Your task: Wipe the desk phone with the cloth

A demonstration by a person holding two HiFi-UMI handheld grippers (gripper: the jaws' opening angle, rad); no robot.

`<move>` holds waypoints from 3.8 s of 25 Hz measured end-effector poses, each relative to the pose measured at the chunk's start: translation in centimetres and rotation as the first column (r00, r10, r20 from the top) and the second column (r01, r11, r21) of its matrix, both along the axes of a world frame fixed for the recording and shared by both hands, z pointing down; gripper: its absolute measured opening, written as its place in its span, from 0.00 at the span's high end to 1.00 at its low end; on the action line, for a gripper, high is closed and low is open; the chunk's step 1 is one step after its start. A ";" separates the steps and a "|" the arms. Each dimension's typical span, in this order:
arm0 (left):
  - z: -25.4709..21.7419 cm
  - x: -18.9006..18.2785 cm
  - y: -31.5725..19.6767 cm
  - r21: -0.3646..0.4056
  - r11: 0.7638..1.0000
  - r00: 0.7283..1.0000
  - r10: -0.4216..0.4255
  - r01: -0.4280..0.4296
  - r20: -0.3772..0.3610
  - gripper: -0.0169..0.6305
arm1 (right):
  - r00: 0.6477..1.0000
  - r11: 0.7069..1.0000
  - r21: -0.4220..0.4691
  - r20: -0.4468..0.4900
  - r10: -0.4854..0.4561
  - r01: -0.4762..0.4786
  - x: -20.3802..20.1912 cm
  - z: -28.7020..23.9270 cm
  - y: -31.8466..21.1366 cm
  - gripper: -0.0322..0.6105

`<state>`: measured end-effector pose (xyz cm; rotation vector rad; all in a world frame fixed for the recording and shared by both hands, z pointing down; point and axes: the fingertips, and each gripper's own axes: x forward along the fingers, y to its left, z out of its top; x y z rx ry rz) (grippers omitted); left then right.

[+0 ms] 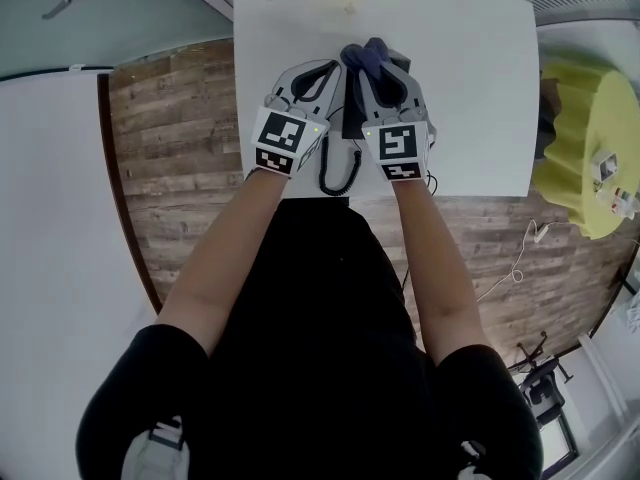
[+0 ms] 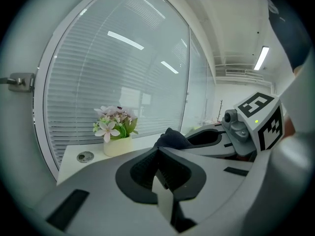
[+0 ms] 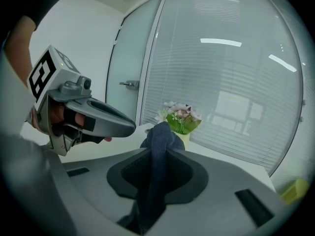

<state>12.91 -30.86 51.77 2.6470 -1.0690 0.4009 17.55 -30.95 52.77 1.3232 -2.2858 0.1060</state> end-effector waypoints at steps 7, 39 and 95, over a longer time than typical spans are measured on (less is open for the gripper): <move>1.6 -0.5 -0.3 -0.030 1.000 1.000 0.002 -0.002 0.006 0.96 | 1.000 0.999 -0.041 -0.027 -0.005 0.004 -0.2 2.6 -0.6 0.82; 4.9 -0.3 3.2 -0.085 0.996 1.000 0.013 -0.011 0.026 0.96 | 0.996 0.998 -0.057 -0.079 -0.035 0.031 -0.6 5.5 5.3 0.82; -23.1 3.0 13.6 0.206 0.950 0.953 0.267 -0.236 -0.141 0.96 | 0.922 0.958 0.276 0.348 -0.169 0.072 3.7 -25.5 14.6 0.82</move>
